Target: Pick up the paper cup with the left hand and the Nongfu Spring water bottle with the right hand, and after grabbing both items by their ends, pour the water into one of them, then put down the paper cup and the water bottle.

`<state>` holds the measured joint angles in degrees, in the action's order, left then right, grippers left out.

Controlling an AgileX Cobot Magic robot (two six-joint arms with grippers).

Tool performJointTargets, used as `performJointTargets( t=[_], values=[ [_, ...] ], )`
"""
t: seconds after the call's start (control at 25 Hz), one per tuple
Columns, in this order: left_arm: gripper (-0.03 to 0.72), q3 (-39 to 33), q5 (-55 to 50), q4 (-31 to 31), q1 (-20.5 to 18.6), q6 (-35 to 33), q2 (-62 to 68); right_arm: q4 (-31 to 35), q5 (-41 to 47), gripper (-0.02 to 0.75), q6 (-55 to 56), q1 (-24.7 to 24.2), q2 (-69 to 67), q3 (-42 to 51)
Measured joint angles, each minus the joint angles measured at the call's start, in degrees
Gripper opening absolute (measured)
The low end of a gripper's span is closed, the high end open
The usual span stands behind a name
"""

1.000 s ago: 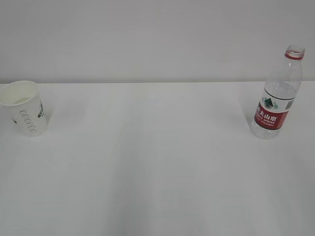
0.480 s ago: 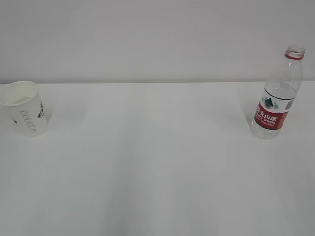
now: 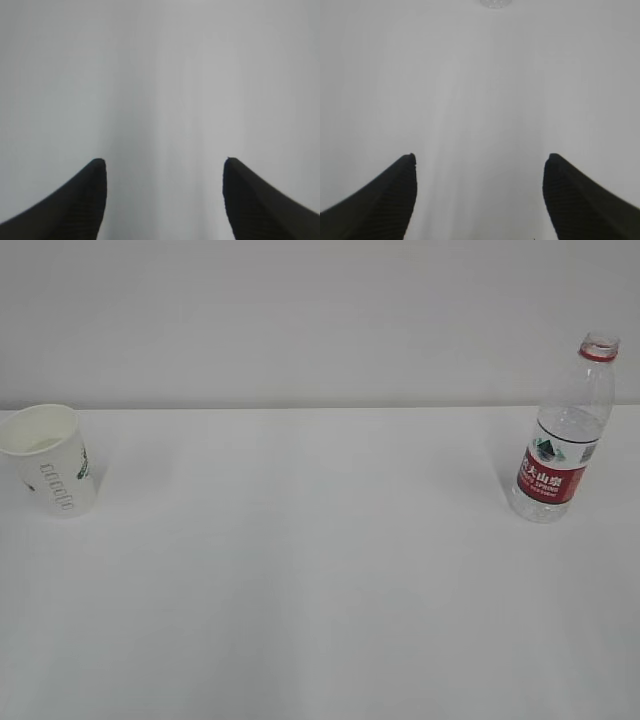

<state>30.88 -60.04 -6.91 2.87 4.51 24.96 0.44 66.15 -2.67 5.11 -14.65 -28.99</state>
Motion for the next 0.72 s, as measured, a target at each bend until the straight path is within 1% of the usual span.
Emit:
performJointTargets(
  t=[0.4,0.72],
  values=[
    [0.523,0.0,0.24,0.0,0.26,0.0,-11.21,0.76,-0.14,0.59,0.02,0.0,7.11,0.0],
    [0.521,0.0,0.59,0.0,0.26,0.0,-19.29,1.17,-0.4,0.589,0.12,0.0,10.06,0.0]
  ],
)
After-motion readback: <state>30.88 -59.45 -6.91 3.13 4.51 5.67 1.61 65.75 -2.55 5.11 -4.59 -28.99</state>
